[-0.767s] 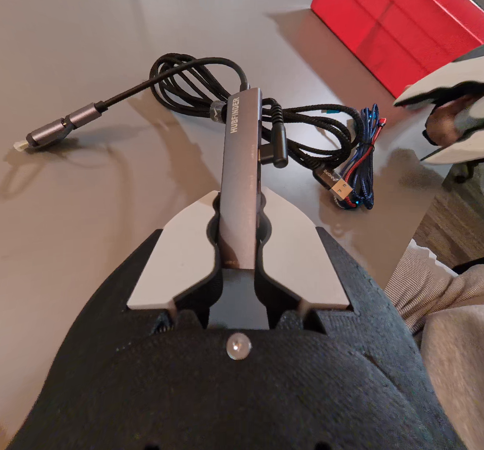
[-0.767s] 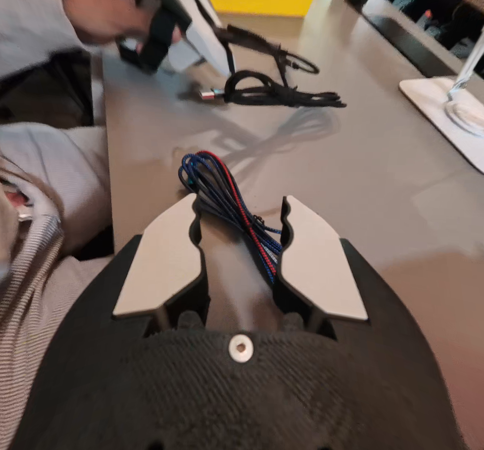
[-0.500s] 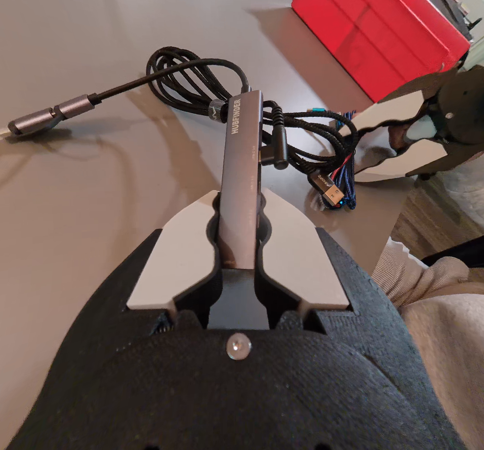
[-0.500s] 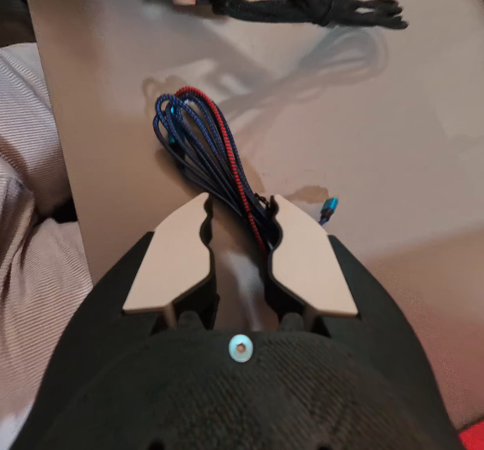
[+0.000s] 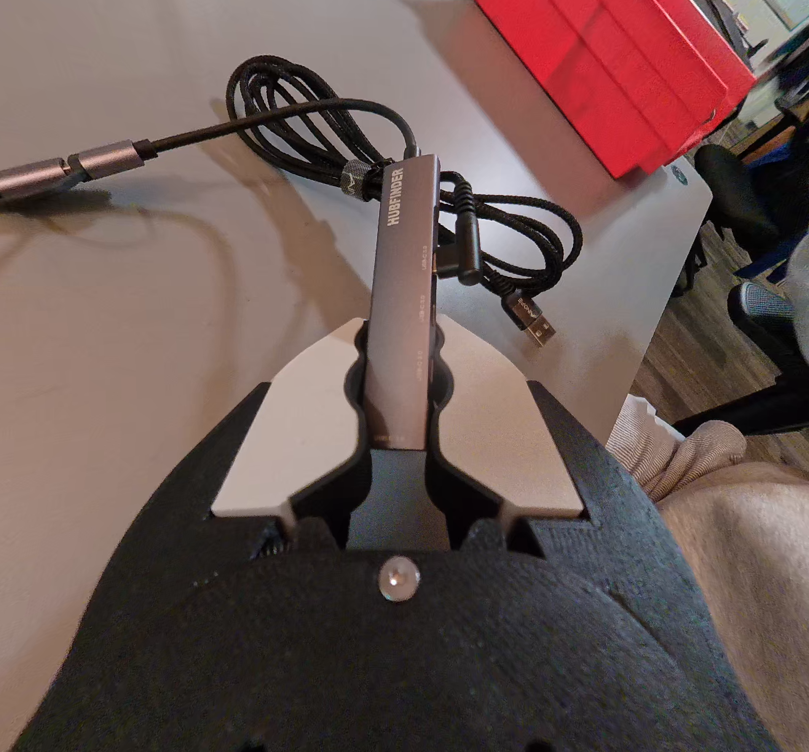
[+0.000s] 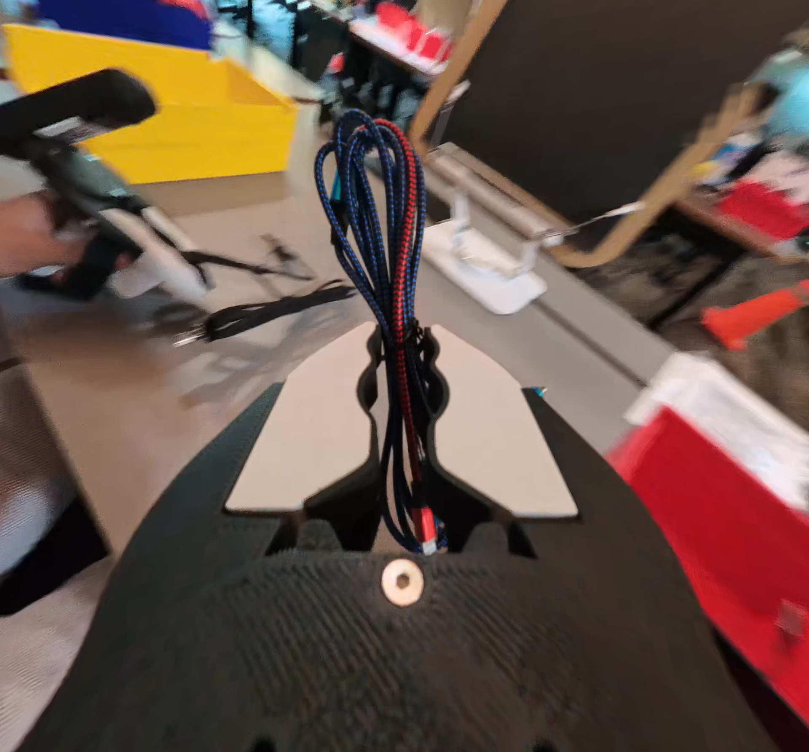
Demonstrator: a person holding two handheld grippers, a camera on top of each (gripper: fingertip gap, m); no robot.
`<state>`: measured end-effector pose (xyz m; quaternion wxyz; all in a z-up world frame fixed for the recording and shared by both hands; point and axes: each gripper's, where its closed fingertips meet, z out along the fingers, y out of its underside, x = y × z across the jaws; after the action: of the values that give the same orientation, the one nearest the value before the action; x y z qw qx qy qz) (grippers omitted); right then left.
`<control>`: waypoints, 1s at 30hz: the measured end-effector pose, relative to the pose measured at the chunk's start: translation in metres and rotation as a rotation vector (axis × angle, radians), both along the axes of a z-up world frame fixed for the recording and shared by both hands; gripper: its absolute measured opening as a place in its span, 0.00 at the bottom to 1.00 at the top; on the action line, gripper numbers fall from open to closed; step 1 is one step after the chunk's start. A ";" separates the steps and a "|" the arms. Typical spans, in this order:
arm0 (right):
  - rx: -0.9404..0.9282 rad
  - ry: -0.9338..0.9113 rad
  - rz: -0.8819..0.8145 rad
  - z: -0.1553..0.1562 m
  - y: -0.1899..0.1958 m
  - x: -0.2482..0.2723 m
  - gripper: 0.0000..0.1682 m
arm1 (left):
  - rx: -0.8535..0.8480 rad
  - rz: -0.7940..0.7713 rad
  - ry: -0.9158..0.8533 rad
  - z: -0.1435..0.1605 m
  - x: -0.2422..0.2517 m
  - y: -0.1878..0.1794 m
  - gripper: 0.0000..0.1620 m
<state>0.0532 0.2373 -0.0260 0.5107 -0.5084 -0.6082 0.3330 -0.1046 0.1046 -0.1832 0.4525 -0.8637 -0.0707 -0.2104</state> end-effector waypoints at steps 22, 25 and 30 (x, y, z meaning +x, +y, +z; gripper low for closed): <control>-0.002 -0.005 -0.291 0.016 0.123 0.092 0.21 | -0.025 -0.014 0.016 -0.003 0.002 0.001 0.16; -0.160 0.106 -0.052 0.026 0.055 0.049 0.19 | 0.006 -0.025 0.002 0.001 0.010 0.003 0.16; -0.496 -0.098 0.195 -0.040 -0.054 -0.018 0.19 | 0.012 -0.125 -0.057 0.003 0.050 0.010 0.16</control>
<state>0.0350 0.1830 -0.0659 0.3063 -0.5723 -0.5781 0.4944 -0.0546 0.1144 -0.1805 0.4416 -0.8573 -0.0282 -0.2632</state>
